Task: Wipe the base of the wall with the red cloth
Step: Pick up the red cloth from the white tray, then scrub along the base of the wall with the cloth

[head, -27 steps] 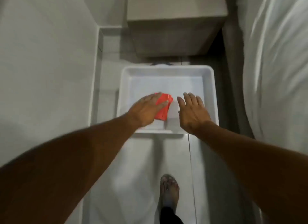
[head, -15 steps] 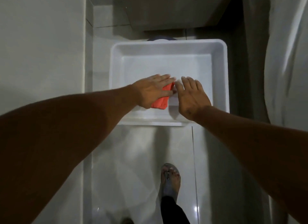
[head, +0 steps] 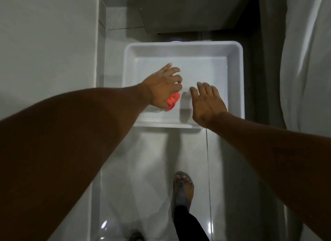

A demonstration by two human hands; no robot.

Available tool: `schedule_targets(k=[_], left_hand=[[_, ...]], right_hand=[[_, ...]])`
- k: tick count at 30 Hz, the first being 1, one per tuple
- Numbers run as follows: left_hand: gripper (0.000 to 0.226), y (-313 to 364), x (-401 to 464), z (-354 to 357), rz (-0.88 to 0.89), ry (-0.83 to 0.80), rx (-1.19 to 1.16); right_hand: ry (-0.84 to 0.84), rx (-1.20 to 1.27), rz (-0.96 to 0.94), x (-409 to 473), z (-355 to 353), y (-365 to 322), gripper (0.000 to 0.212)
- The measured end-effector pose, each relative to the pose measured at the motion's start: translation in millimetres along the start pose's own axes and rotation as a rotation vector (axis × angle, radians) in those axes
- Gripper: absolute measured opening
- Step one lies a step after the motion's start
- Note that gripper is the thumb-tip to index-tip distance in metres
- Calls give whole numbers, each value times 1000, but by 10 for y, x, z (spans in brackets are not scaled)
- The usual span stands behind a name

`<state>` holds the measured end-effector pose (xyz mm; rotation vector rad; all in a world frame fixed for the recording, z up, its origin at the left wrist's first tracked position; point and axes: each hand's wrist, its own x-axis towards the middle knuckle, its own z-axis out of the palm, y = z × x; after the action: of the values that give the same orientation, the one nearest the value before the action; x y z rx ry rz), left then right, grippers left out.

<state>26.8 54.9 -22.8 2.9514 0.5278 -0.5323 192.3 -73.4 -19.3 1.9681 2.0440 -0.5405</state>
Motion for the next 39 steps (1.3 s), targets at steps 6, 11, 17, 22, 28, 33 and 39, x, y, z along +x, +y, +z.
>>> schedule_targets(k=[6,11,17,22,28,33,39], left_hand=[[42,249,-698,-482,-351,86,-360],[61,734,-1633,-545,-670,372,-854],[60,1283,-2762,-190,-966,503,-1216],[55,1764,-3405,435,-1266,398,-1725],[28,2324,-3630,1843,-1375,211,-1656],[18,2682,-3660,3191,-1501,269,-1574],[37,2910,-3694,4204,-1598,336,-1332]], right_hand=[[42,-23,6,-322,-525,-382,67],[129,-1,-17,-692,-839,-1013,57],[108,25,-22,-1264,-773,-1943,57],[-105,240,40,-1669,-127,-2664,60],[-299,291,47,-1929,1261,-3064,64],[-391,274,26,-2003,2515,-3008,68],[-409,276,-30,-1912,3490,-2923,65]])
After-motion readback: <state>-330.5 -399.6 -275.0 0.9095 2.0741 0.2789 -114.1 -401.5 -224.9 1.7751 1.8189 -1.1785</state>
